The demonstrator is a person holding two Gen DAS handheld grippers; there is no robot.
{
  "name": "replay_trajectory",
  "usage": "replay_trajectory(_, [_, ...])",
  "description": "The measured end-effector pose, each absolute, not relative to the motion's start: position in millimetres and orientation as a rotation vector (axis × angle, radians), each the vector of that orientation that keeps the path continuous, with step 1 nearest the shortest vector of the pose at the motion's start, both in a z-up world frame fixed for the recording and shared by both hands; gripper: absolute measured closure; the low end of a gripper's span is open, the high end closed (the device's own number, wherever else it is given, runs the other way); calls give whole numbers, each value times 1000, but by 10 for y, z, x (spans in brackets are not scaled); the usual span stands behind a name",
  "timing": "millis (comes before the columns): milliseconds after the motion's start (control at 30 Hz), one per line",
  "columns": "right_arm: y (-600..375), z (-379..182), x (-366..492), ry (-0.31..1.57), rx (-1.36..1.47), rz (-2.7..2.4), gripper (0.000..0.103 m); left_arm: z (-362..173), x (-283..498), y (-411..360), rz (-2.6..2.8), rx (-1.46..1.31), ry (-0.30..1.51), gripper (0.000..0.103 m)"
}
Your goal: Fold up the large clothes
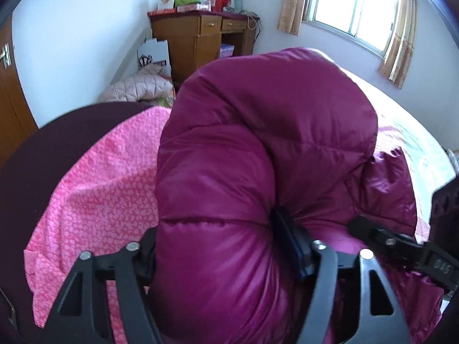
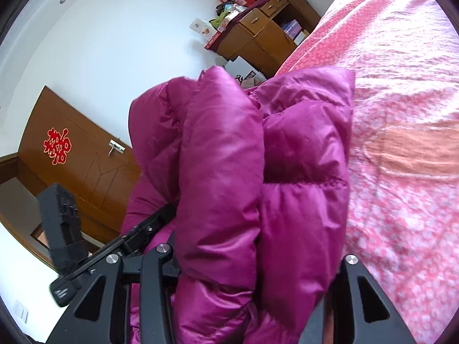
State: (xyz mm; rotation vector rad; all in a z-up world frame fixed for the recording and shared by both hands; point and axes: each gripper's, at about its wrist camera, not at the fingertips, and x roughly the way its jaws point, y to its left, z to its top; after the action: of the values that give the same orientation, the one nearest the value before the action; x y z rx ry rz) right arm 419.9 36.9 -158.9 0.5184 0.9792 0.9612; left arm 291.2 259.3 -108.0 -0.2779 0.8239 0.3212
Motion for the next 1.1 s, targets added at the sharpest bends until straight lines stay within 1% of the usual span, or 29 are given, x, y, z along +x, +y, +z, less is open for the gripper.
replay_trajectory(33, [222,-1571,4185,969,534,941,51,-1078,2921,2614,312,-300,827,28])
replay_trajectory(133, [-94,-1384,3973,903,523,845,51,-1068,2888,2654,276,-357,830,27])
replay_trajectory(233, [-272,-963,3701,761,359,650,51,-1059,2921,2634,271,-350,835,27])
replay_trajectory(300, [-161,-715,3589,705,284,674,51,-1032,2921,2556,286,-309,830,27])
replay_trajectory(367, [168,-434,3445,655,160,691,56,-1009,2932,2487,307,-266,826,27])
replay_trajectory(400, [277,-377,3421,649,134,700,58,-1004,2935,2469,314,-253,825,27])
replay_trajectory(467, [597,-300,3405,674,119,745,58,-998,2945,2450,325,-233,825,27])
replay_trajectory(567, [900,-387,3546,740,140,713,58,-987,2956,2437,335,-217,827,27])
replay_trajectory(700, [891,-793,3836,873,195,567,58,-978,2964,2395,340,-192,826,27])
replay_trajectory(733, [824,-944,3877,892,222,557,60,-975,2965,2382,338,-186,826,26])
replay_trajectory(800, [785,-1084,3873,882,210,551,62,-973,2982,2357,338,-168,828,25])
replay_trajectory(867, [943,-1178,3822,803,93,537,62,-967,2989,2342,347,-159,831,25])
replay_trajectory(967, [1002,-1251,3721,726,9,529,62,-961,2977,2417,336,-176,836,25])
replay_trajectory(1100, [1002,-1263,3703,717,0,523,62,-916,2982,2439,324,-187,851,25])
